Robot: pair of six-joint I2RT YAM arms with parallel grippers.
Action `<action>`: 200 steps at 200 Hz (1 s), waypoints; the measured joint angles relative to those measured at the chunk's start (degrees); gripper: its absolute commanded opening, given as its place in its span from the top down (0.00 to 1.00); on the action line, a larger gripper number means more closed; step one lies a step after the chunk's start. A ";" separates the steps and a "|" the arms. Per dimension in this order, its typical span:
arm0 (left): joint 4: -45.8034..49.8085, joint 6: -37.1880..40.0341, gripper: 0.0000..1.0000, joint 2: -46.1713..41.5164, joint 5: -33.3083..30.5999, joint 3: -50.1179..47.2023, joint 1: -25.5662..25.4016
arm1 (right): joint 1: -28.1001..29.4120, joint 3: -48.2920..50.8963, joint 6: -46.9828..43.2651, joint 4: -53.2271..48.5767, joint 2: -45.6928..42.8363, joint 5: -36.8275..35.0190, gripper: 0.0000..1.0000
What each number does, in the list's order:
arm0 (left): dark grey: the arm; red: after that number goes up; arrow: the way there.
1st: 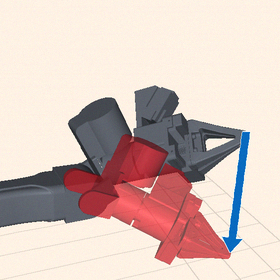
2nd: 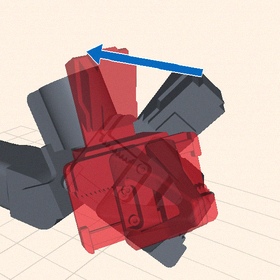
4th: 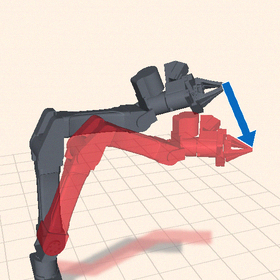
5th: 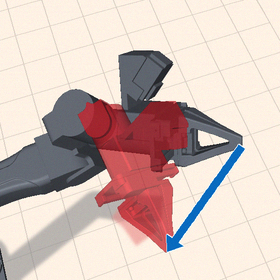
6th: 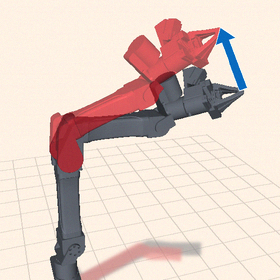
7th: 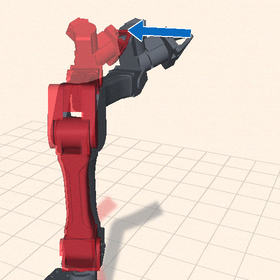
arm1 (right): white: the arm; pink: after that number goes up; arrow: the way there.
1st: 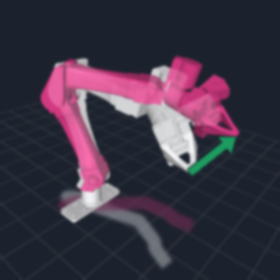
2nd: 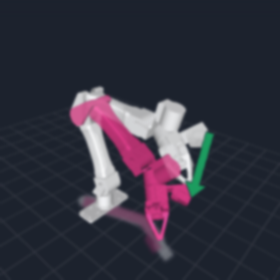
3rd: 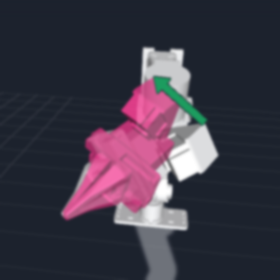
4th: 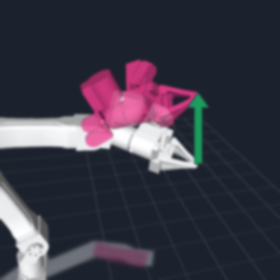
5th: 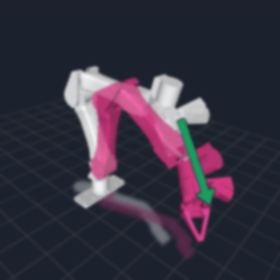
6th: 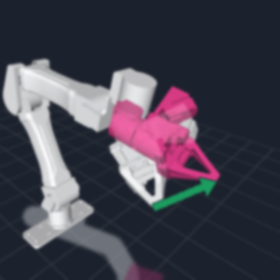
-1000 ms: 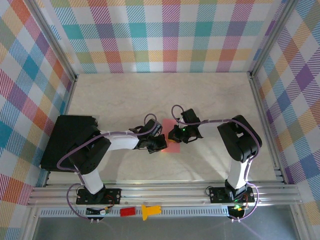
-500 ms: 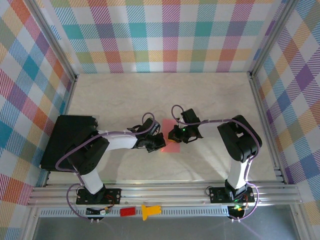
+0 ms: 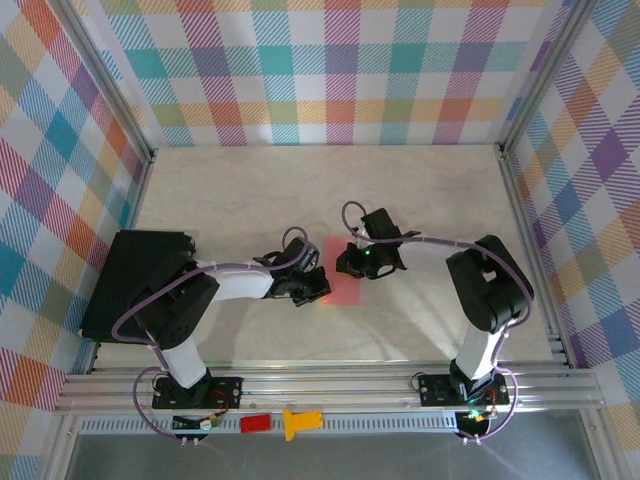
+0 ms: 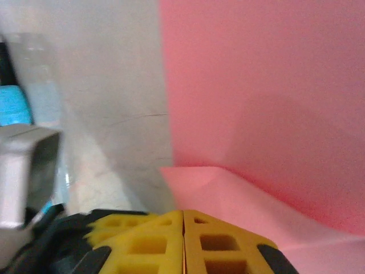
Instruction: Fold a paper plane with a square sheet of paper (pick it up from the middle)
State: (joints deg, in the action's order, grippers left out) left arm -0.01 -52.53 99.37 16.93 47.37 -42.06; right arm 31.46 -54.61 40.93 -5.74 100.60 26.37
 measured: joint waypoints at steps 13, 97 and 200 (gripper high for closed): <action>0.00 0.00 1.00 0.02 0.00 0.00 0.00 | 0.17 0.00 -0.11 0.00 -2.12 -0.02 0.95; 0.02 -0.17 1.00 0.07 0.02 0.02 0.00 | 3.82 3.28 0.61 0.15 -1.33 -0.44 1.00; 0.28 -0.17 1.00 0.07 0.00 0.02 0.00 | 3.82 4.72 0.33 4.66 3.30 -0.22 1.00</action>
State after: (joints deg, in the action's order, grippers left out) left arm 0.27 -52.71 99.44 16.93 47.40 -42.06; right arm 35.29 -49.89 41.25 -1.08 103.90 26.15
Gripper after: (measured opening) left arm 0.044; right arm 0.042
